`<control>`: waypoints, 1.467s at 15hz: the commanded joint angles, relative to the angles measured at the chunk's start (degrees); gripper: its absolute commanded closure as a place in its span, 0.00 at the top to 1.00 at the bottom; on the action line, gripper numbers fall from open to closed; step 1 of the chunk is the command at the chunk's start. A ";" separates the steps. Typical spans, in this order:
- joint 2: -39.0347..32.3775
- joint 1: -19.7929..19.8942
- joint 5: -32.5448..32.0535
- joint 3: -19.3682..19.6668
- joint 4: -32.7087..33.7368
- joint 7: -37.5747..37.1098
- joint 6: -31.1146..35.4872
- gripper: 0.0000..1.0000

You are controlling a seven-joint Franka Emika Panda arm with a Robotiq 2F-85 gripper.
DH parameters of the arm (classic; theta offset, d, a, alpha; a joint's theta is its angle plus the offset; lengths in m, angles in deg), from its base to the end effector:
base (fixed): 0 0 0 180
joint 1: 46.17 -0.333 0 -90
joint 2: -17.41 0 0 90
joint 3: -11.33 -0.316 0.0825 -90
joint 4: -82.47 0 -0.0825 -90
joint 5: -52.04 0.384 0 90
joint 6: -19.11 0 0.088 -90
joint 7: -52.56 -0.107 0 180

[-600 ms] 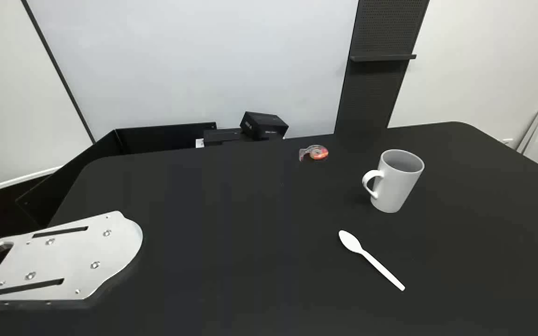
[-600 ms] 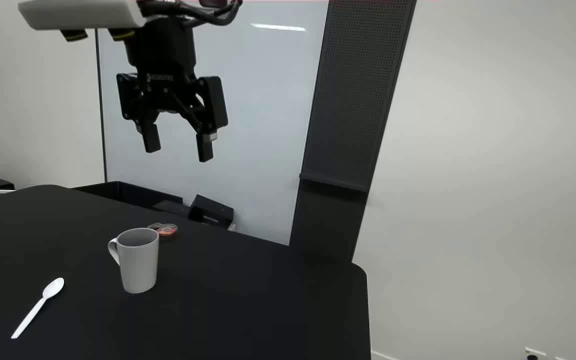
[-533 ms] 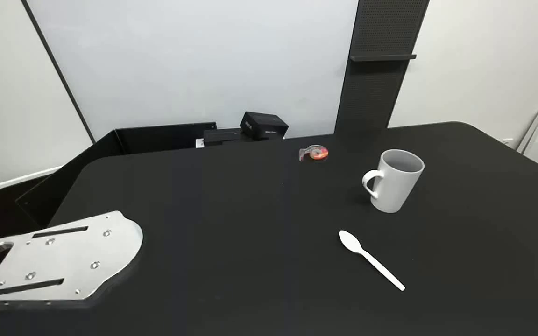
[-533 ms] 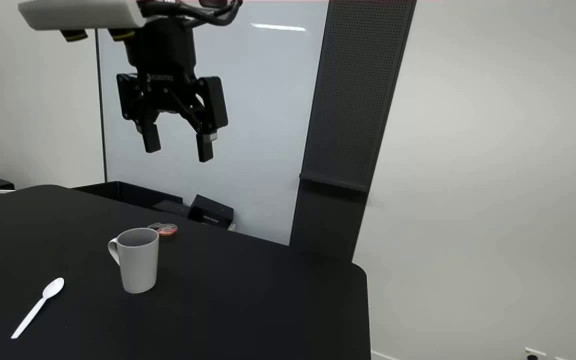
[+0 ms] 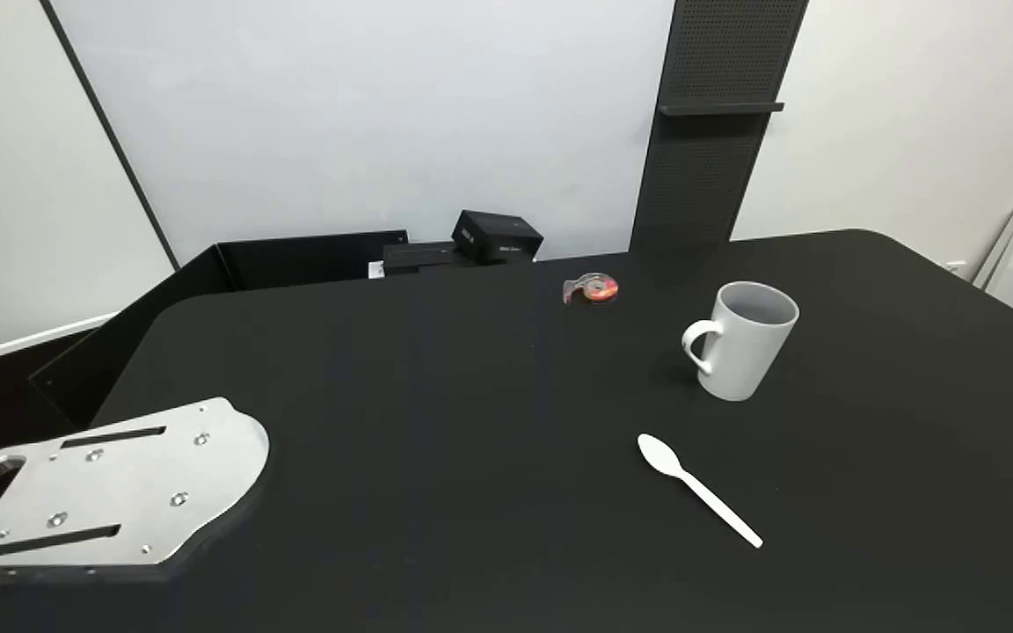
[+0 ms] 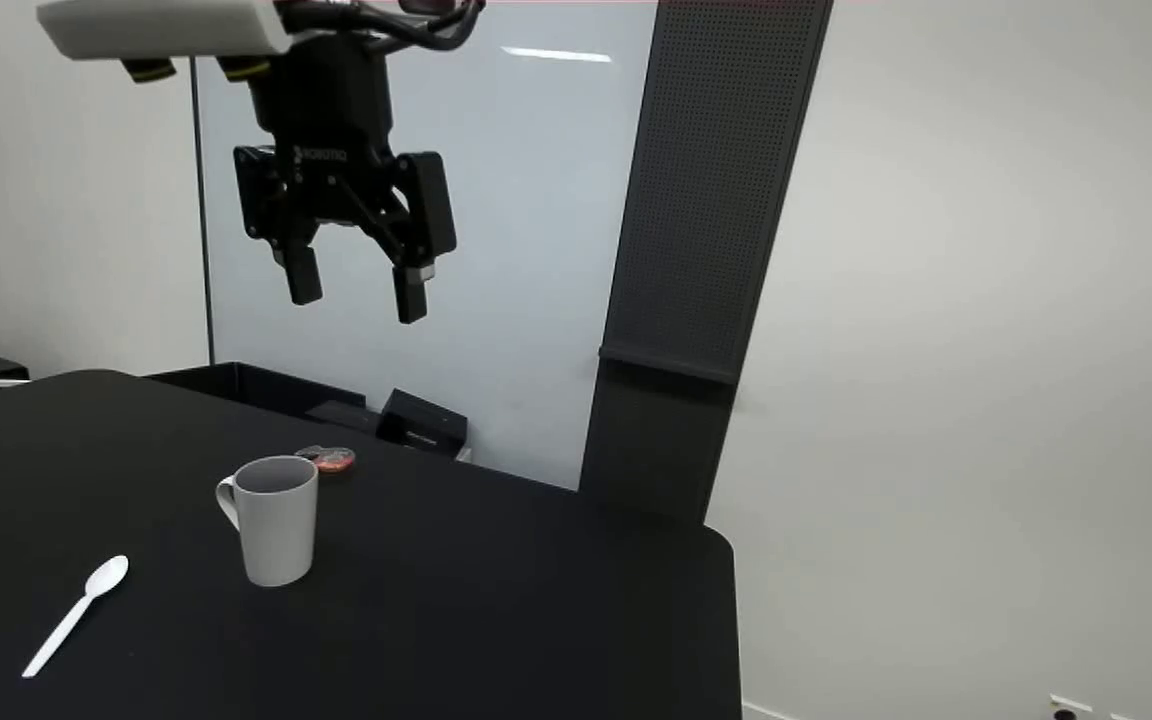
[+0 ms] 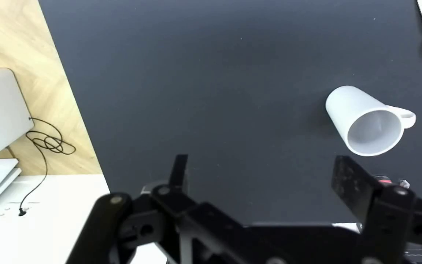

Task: Pick up the white spoon from the table and put it in the mug cup

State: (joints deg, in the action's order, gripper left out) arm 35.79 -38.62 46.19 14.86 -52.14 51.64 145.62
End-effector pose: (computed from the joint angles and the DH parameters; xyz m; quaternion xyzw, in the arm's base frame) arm 0.4559 -0.0941 0.4734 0.9924 -0.0769 0.0862 0.0416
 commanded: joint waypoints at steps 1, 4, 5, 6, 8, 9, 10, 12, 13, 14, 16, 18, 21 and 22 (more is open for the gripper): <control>0.00 -0.46 -0.16 0.44 0.11 -0.11 -0.16 1.00; 0.00 -0.46 -0.16 0.44 0.12 -0.11 -0.16 1.00; 0.00 -0.46 -0.16 0.44 0.12 -0.11 -0.16 1.00; -1.05 -0.38 -0.94 0.02 0.71 -0.81 0.29 1.00; -3.25 -0.50 -2.12 -0.90 1.68 -2.34 2.06 1.00; -4.59 -0.73 -2.72 -1.44 2.32 -2.96 2.81 1.00; -5.84 -0.88 -3.46 -2.02 2.77 -3.87 4.05 1.00; -8.58 -1.66 -3.90 -2.93 3.86 -4.63 6.02 1.00; -9.80 -2.24 -3.56 -3.23 4.42 -4.37 6.62 1.00; -11.04 -2.87 -3.31 -3.62 4.99 -4.21 7.11 1.00; -13.16 -4.14 -3.41 -4.51 5.83 -4.52 7.96 1.00; -14.92 -5.63 -3.28 -5.40 6.32 -4.76 8.89 1.00; -17.81 -8.45 -0.04 -6.66 6.92 -1.12 9.89 1.00; -18.67 -9.16 0.87 -6.98 7.20 -0.24 10.01 1.00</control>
State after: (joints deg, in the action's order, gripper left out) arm 20.45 -45.80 44.63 8.65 -47.50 49.42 155.69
